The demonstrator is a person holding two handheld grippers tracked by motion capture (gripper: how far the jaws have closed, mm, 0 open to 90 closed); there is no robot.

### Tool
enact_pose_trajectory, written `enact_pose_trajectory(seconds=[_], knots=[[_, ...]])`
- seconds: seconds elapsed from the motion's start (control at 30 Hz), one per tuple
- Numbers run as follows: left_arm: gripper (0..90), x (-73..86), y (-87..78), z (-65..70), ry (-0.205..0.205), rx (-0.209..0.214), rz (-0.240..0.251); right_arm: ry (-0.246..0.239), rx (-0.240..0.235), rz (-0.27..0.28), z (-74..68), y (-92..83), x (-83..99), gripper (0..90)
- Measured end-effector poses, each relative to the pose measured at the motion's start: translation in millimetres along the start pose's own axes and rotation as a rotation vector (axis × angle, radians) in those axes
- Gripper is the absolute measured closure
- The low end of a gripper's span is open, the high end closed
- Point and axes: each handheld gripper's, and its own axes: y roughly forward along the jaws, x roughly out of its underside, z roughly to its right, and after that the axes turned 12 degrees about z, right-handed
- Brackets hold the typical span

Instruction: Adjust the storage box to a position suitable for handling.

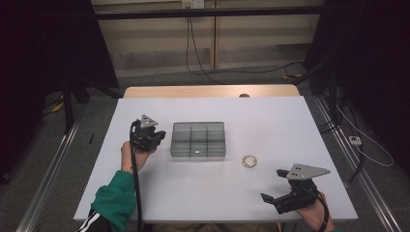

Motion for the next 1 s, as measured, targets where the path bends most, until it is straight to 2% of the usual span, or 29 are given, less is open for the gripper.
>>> enact_pose_trajectory(seconds=[0.03,0.27,0.3,0.33,0.4,0.43,0.5,0.53,0.57,0.6,0.63,0.67,0.7,1.0], knots=[[90.0,0.4,1.4,-0.7,0.017,0.006,-0.011,0.000,0.000,-0.001,0.0,0.0,0.0,0.0],[90.0,3.2,13.4,0.3,0.018,0.009,-0.014,0.000,-0.002,0.000,0.1,-0.1,0.0,0.0],[90.0,3.5,15.1,1.1,0.008,0.010,-0.010,0.000,-0.002,0.001,0.1,-0.2,0.0,0.0],[90.0,3.5,15.8,0.4,0.024,0.011,-0.023,0.000,-0.002,0.001,0.1,-0.2,-0.1,0.0],[90.0,4.1,17.2,0.5,0.023,0.008,-0.020,0.000,-0.003,0.000,-0.1,-0.2,-0.1,0.0],[90.0,5.2,19.3,0.9,0.027,0.009,-0.033,0.001,-0.003,0.000,-0.3,-0.2,-0.1,0.0],[90.0,7.1,21.3,0.3,0.018,0.008,-0.040,-0.001,-0.003,-0.001,-0.4,-0.4,-0.1,0.0],[90.0,8.5,23.0,1.2,-0.007,0.007,-0.031,-0.001,-0.002,0.000,-0.5,-0.4,-0.1,0.0],[90.0,8.5,23.0,1.2,-0.007,0.007,-0.031,-0.001,-0.002,0.001,-0.5,-0.6,-0.1,0.0],[90.0,9.6,24.0,-0.5,0.014,0.012,-0.054,-0.002,-0.002,0.001,-0.4,-0.6,-0.1,0.0],[90.0,10.4,25.0,-1.0,0.014,0.014,-0.065,-0.002,-0.003,0.001,-0.5,-0.6,-0.2,0.0],[90.0,11.9,26.6,-0.6,-0.004,0.014,-0.058,-0.001,-0.005,0.000,-0.5,-0.5,-0.2,0.0],[90.0,12.6,26.7,-2.2,0.007,0.023,-0.080,-0.002,-0.006,0.001,-0.5,-0.2,-0.1,0.0],[90.0,16.7,31.9,-1.5,-0.012,0.060,-0.104,-0.001,-0.005,-0.001,-0.4,0.2,-0.2,0.0]])
